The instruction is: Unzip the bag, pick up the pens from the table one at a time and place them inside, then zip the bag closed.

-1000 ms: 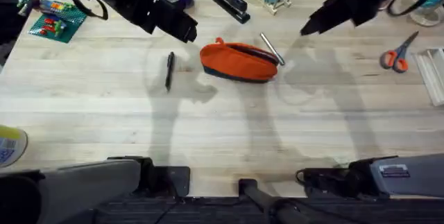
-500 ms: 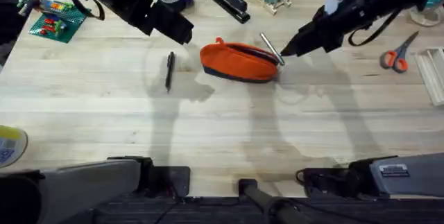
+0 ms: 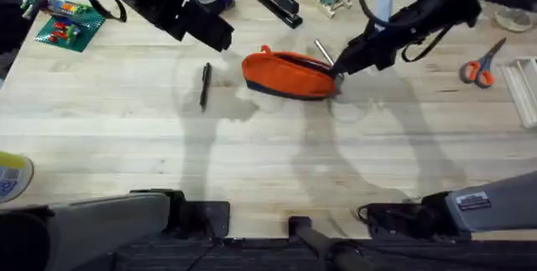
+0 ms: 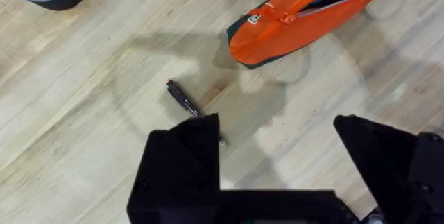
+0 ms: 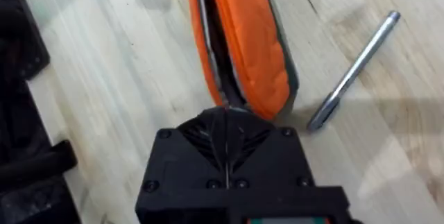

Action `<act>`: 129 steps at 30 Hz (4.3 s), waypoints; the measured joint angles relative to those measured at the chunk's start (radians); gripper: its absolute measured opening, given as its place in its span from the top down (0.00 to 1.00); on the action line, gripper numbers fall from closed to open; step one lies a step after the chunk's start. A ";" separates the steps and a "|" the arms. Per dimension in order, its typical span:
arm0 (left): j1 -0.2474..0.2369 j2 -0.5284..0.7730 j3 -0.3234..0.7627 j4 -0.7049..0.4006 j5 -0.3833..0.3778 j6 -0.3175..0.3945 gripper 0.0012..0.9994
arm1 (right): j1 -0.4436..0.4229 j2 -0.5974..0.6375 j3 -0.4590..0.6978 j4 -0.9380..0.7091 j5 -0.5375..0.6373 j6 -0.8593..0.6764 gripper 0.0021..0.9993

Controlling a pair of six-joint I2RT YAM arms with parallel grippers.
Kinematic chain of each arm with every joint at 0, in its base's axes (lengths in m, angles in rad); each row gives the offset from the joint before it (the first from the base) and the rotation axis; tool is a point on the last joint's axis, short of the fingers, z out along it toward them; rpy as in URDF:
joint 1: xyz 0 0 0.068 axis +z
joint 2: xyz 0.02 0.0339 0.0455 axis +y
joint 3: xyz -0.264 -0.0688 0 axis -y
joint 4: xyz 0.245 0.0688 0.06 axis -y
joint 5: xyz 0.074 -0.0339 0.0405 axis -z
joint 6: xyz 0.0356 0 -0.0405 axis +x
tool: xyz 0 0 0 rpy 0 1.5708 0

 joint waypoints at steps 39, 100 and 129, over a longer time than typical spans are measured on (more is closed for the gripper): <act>0.000 0.000 0.000 0.000 0.000 0.000 0.00 | 0.103 0.132 -0.001 0.112 0.000 -0.021 0.74; 0.000 0.000 0.000 0.000 -0.003 0.000 0.00 | 0.110 -0.061 0.438 -0.242 0.471 0.336 0.00; 0.000 0.000 -0.026 0.001 -0.272 -0.442 0.00 | 0.110 -0.061 0.499 -0.336 0.570 0.358 0.00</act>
